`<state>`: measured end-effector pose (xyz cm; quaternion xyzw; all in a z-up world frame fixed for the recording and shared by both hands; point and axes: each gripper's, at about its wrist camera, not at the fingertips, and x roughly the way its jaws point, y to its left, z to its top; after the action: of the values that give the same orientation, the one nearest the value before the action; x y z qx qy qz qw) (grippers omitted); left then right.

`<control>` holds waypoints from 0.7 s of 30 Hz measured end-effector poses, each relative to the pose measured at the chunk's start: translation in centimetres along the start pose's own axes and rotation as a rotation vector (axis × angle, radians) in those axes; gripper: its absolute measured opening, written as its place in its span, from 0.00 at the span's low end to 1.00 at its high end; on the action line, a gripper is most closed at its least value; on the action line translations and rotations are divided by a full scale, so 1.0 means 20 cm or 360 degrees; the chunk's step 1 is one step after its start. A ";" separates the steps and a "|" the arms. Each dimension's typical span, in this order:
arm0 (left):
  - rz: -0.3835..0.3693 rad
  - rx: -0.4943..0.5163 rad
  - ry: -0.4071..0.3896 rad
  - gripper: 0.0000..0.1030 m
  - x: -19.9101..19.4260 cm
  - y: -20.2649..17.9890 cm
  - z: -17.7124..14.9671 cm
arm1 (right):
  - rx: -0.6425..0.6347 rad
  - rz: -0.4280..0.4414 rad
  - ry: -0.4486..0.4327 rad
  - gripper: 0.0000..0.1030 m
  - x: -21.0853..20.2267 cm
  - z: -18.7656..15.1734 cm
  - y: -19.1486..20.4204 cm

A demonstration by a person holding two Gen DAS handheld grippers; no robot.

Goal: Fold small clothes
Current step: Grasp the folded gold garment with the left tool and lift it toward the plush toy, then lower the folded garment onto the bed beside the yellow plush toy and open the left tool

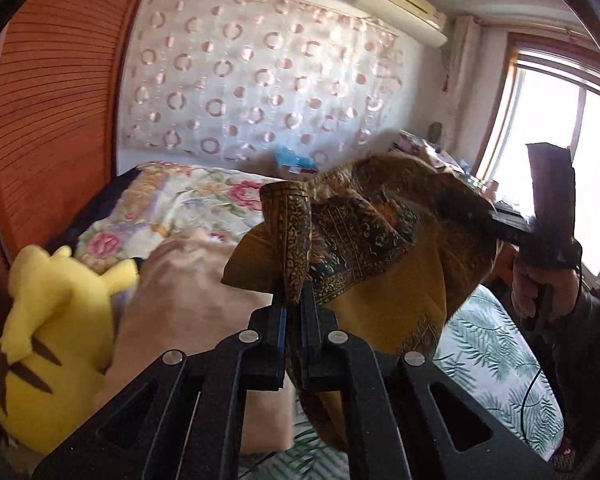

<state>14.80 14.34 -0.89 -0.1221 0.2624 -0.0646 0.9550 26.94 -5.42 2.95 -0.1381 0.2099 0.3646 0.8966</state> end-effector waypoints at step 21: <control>0.0258 -0.0263 0.0195 0.05 0.03 0.36 -0.38 | -0.0214 0.0167 0.0152 0.51 0.91 0.52 -0.03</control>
<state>11.84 19.57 -9.53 -0.1747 0.3336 0.0274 0.9260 41.99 9.17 3.43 -0.2039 0.2344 0.4172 0.8541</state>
